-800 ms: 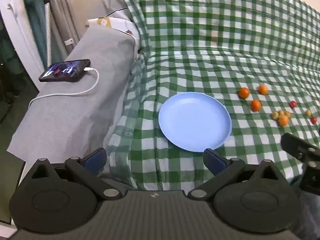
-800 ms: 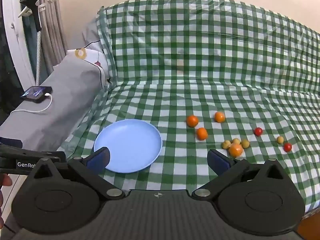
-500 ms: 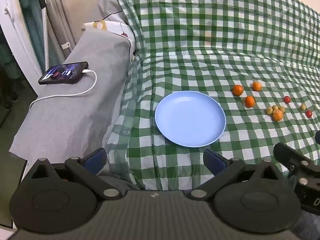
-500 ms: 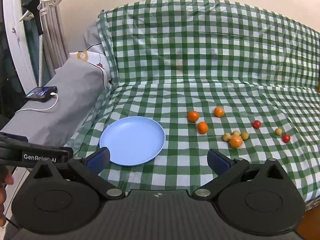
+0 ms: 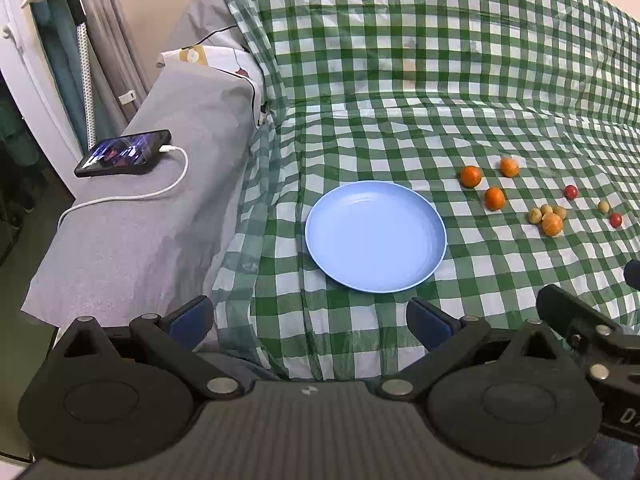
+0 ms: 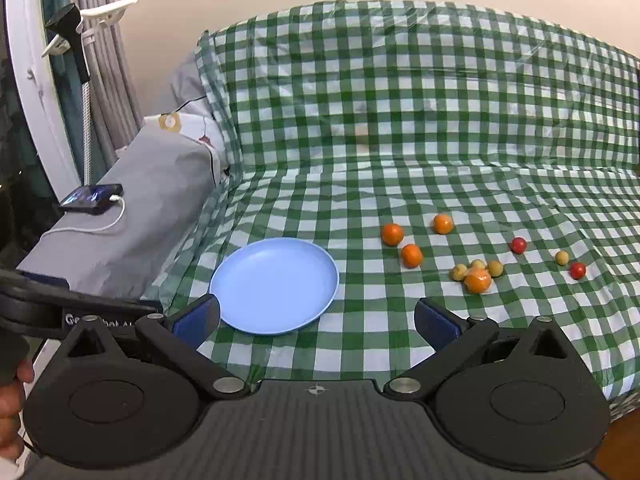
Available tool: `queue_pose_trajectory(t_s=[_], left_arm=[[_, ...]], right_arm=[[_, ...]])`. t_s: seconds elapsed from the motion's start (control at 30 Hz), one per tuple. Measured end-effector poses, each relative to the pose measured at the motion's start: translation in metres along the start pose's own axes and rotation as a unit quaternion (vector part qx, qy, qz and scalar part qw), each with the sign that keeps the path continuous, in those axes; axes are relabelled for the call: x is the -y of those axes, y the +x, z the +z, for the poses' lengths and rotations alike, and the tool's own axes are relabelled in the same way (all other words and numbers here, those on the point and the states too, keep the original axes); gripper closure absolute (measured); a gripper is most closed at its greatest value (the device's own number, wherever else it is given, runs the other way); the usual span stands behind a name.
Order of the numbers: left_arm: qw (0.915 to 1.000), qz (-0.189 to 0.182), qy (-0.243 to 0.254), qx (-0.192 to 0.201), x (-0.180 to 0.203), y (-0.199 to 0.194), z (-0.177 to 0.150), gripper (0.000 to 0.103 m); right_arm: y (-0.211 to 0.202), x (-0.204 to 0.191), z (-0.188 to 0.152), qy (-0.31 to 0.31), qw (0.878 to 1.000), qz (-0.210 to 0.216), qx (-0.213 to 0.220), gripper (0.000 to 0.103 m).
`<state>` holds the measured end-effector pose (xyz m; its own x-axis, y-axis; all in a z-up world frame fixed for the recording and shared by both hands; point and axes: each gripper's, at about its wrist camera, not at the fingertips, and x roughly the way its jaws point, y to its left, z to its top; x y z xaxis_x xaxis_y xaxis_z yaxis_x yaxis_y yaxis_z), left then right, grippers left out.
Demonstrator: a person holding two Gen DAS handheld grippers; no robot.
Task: Organize fruits
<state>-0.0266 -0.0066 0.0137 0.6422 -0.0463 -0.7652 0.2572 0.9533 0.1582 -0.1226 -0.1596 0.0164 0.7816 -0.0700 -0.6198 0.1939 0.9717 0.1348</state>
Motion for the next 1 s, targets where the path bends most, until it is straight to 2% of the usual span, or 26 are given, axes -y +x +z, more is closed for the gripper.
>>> queue_pose_trajectory(t_s=[1.0], left_arm=[[0.9999, 0.016, -0.001, -0.001, -0.007, -0.001, 0.000, 0.000]], right_arm=[[0.011, -0.003, 0.001, -0.002, 1.000, 0.013, -0.005, 0.000]])
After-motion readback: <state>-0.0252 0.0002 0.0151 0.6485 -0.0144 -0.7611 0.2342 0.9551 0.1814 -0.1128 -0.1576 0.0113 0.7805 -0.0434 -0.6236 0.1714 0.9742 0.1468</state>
